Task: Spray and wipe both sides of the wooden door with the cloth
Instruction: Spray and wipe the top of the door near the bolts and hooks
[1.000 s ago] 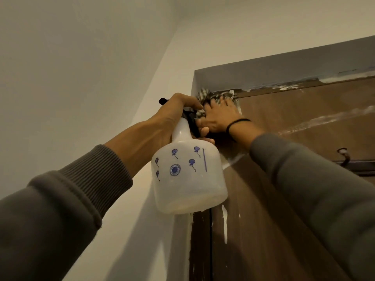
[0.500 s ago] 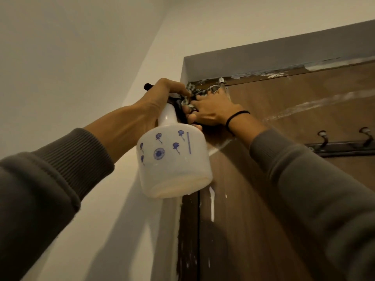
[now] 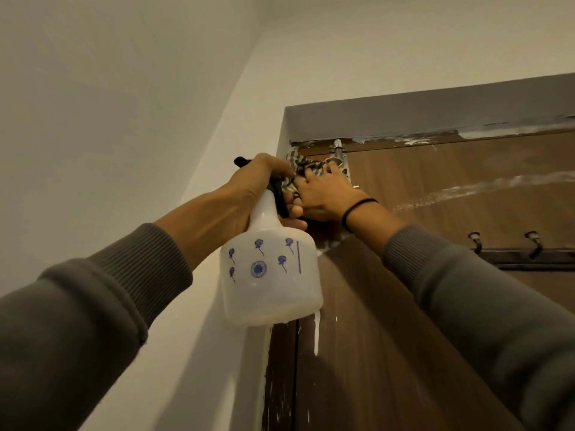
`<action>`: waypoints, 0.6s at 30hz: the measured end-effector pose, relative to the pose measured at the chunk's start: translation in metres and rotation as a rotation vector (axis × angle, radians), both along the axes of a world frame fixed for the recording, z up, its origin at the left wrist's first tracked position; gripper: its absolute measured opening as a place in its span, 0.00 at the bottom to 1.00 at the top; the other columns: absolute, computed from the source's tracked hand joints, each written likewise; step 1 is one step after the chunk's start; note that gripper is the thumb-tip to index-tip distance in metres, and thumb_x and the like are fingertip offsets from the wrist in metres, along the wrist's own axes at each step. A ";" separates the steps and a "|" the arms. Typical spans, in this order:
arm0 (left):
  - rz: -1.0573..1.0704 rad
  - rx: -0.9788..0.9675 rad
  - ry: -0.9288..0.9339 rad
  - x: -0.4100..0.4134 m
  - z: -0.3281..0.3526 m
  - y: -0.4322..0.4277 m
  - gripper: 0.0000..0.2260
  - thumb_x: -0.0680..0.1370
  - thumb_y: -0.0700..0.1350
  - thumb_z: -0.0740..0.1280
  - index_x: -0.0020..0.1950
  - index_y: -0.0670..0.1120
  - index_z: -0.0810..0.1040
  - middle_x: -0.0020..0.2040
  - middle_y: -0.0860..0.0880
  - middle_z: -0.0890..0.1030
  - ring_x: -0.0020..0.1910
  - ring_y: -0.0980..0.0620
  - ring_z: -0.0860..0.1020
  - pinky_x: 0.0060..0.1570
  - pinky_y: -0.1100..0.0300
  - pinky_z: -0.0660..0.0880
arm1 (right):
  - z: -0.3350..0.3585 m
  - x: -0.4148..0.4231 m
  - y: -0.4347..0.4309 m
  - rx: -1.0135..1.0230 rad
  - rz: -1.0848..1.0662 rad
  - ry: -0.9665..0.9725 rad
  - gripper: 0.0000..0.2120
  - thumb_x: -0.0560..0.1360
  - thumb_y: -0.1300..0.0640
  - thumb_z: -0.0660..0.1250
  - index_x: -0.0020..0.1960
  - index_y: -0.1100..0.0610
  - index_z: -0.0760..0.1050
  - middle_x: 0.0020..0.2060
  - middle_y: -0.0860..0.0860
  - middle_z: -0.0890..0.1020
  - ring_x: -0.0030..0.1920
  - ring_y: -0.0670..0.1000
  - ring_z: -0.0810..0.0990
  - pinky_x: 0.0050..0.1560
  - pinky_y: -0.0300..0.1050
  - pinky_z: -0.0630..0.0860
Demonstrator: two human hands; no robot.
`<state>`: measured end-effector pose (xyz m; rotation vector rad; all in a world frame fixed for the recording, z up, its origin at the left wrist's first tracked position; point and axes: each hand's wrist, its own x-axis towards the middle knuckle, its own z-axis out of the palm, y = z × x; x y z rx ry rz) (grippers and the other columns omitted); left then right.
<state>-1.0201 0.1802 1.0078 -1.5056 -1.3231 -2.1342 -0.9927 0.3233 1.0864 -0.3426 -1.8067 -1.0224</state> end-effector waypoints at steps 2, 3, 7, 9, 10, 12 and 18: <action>0.006 0.006 -0.006 0.001 -0.002 0.002 0.05 0.76 0.42 0.66 0.49 0.41 0.76 0.27 0.45 0.75 0.25 0.45 0.76 0.45 0.37 0.82 | 0.032 -0.004 -0.003 -0.028 -0.002 0.031 0.26 0.83 0.46 0.50 0.77 0.57 0.61 0.75 0.62 0.66 0.73 0.62 0.67 0.76 0.62 0.51; 0.017 0.014 -0.002 0.001 -0.002 0.002 0.05 0.76 0.42 0.66 0.48 0.40 0.75 0.26 0.45 0.74 0.25 0.46 0.76 0.43 0.38 0.82 | 0.046 -0.007 -0.005 -0.043 -0.007 0.050 0.27 0.84 0.45 0.50 0.78 0.57 0.59 0.76 0.62 0.65 0.74 0.62 0.66 0.76 0.62 0.51; 0.013 0.029 0.027 -0.001 -0.004 0.001 0.05 0.77 0.41 0.66 0.49 0.39 0.75 0.26 0.45 0.74 0.24 0.46 0.76 0.44 0.40 0.82 | 0.071 -0.021 -0.008 -0.096 -0.031 0.133 0.30 0.83 0.42 0.49 0.81 0.57 0.55 0.80 0.62 0.56 0.79 0.63 0.57 0.78 0.64 0.46; 0.000 0.019 0.028 -0.003 -0.004 0.001 0.06 0.77 0.42 0.66 0.50 0.40 0.75 0.27 0.45 0.74 0.24 0.46 0.76 0.46 0.40 0.82 | 0.064 -0.025 -0.006 -0.090 -0.014 0.150 0.30 0.83 0.42 0.50 0.80 0.56 0.57 0.79 0.63 0.57 0.78 0.64 0.59 0.77 0.63 0.47; -0.002 0.015 0.028 -0.004 -0.003 0.001 0.07 0.76 0.42 0.66 0.52 0.40 0.74 0.27 0.45 0.75 0.24 0.46 0.76 0.45 0.40 0.82 | 0.059 -0.025 -0.004 -0.073 -0.007 0.155 0.29 0.83 0.43 0.50 0.79 0.56 0.58 0.79 0.63 0.59 0.77 0.64 0.61 0.77 0.63 0.48; -0.004 0.011 0.023 -0.005 -0.002 0.000 0.08 0.76 0.42 0.66 0.52 0.40 0.74 0.26 0.45 0.75 0.23 0.46 0.76 0.42 0.41 0.83 | 0.047 -0.021 -0.002 -0.036 -0.004 0.160 0.27 0.83 0.45 0.50 0.78 0.57 0.60 0.77 0.63 0.62 0.75 0.64 0.64 0.75 0.62 0.51; -0.076 -0.007 0.003 -0.003 -0.006 -0.003 0.05 0.77 0.42 0.66 0.45 0.40 0.76 0.26 0.45 0.75 0.24 0.47 0.76 0.44 0.41 0.83 | -0.020 -0.026 0.007 0.101 -0.038 0.156 0.23 0.82 0.43 0.52 0.70 0.54 0.70 0.65 0.57 0.76 0.64 0.57 0.74 0.65 0.57 0.64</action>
